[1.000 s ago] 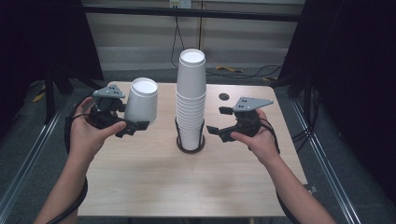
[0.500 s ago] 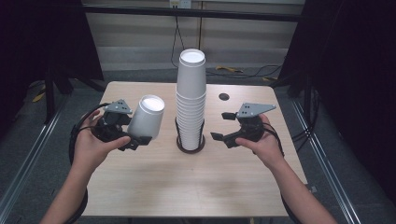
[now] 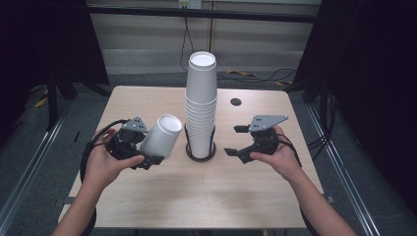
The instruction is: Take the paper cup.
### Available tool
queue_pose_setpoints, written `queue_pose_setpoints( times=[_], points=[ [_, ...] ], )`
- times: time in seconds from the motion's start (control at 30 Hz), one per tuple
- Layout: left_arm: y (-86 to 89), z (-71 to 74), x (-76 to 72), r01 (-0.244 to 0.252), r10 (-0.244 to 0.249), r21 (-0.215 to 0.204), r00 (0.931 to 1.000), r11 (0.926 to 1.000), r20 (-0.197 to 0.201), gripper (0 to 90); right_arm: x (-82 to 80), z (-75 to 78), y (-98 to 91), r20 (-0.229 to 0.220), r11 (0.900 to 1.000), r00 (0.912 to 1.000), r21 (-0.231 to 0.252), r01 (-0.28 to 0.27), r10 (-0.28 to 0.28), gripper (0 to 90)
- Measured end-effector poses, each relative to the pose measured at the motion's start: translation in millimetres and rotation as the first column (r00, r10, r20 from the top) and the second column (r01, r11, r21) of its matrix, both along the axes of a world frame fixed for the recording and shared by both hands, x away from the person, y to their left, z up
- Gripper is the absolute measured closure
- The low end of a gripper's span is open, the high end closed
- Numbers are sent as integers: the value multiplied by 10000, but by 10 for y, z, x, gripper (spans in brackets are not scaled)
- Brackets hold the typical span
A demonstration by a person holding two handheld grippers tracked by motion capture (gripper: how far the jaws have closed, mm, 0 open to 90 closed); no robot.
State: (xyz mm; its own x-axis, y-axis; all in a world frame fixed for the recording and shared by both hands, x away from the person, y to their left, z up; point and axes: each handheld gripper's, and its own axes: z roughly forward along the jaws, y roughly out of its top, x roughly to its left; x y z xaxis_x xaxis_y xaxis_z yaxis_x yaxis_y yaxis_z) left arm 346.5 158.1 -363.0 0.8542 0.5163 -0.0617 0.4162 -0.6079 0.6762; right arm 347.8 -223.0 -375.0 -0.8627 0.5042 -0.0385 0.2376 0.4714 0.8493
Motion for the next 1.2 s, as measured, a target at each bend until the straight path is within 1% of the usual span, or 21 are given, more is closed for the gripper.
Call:
queue_pose_setpoints(
  times=[0.07,0.1,0.13,0.2,0.27,0.33,0.4,0.43,0.47,0.5,0.57,0.7,0.73,0.8,0.83,0.87,0.93,1.0,1.1,1.17,1.2],
  points=[
    [-15,-9,-11,-27,27,18,10000,10000,18,141,-2,-12,-4,-13,10000,10000,-1,-34,34,148],
    [-43,-28,-24,109,-109,186,9999,9998,-13,141,-5,-17,-6,-10,10000,10000,-13,-30,30,148],
    [-43,-28,-24,109,-109,186,9999,9998,-13,141,-5,-17,-6,-10,10000,10000,-13,-30,30,148],
    [-80,-53,-41,170,-169,359,9999,9992,-24,141,-13,-27,-6,-86,9999,9999,-31,-96,96,148],
    [-119,-84,-58,327,-323,460,9994,9984,-94,142,-21,-39,-3,-119,9998,9998,-110,-162,160,147],
    [-150,-108,-67,615,-604,715,9980,9955,-172,147,-29,-53,-2,-135,9994,9997,-253,-226,223,147],
    [-174,-127,-85,578,-564,717,9982,9957,-211,150,-28,-58,-4,-114,9993,9997,-290,-240,237,146],
    [-185,-135,-88,712,-694,871,9973,9937,-242,153,-29,-63,-7,-164,9990,9995,-350,-267,261,146],
    [-205,-153,-99,665,-647,782,9976,9947,-260,156,-31,-65,-10,-207,9989,9994,-373,-282,274,146],
    [-218,-164,-101,801,-774,873,9964,9930,-339,163,-30,-69,-19,-193,9986,9995,-444,-272,263,146],
    [-230,-178,-102,812,-787,900,9964,9926,-315,165,-33,-71,-27,-199,9987,9995,-432,-264,255,146],
    [-270,-218,-109,906,-865,970,9952,9912,-455,174,-39,-77,-34,-250,9988,9993,-388,-296,286,146],
    [-299,-231,-120,1046,-986,1251,9937,9866,-532,176,-40,-81,-37,-227,9984,9992,-458,-346,335,147],
    [-318,-243,-129,1026,-965,1279,9939,9865,-527,177,-43,-83,-37,-259,9981,9990,-491,-381,369,147],
    [-339,-250,-137,1132,-1054,1436,9926,9832,-606,177,-45,-84,-36,-301,9974,9986,-558,-446,430,146],
    [-350,-251,-139,1216,-1139,1513,9917,9810,-591,179,-49,-85,-36,-327,9967,9983,-632,-508,488,146],
    [-382,-257,-154,1275,-1178,1534,9905,9799,-705,180,-54,-88,-35,-391,9958,9977,-710,-584,558,146],
    [-424,-256,-156,1399,-1299,1633,9890,9766,-708,183,-58,-99,-34,-378,9944,9970,-783,-710,682,146],
    [-464,-263,-162,1491,-1378,1701,9875,9741,-766,183,-62,-107,-31,-426,9929,9962,-884,-792,757,146],
    [-514,-273,-177,1571,-1445,1819,9862,9707,-810,183,-67,-115,-21,-531,9908,9942,-938,-978,931,146],
    [-535,-274,-178,1674,-1545,1925,9847,9669,-802,183,-72,-116,-15,-575,9888,9930,-1022,-1088,1033,146]
  ],
)
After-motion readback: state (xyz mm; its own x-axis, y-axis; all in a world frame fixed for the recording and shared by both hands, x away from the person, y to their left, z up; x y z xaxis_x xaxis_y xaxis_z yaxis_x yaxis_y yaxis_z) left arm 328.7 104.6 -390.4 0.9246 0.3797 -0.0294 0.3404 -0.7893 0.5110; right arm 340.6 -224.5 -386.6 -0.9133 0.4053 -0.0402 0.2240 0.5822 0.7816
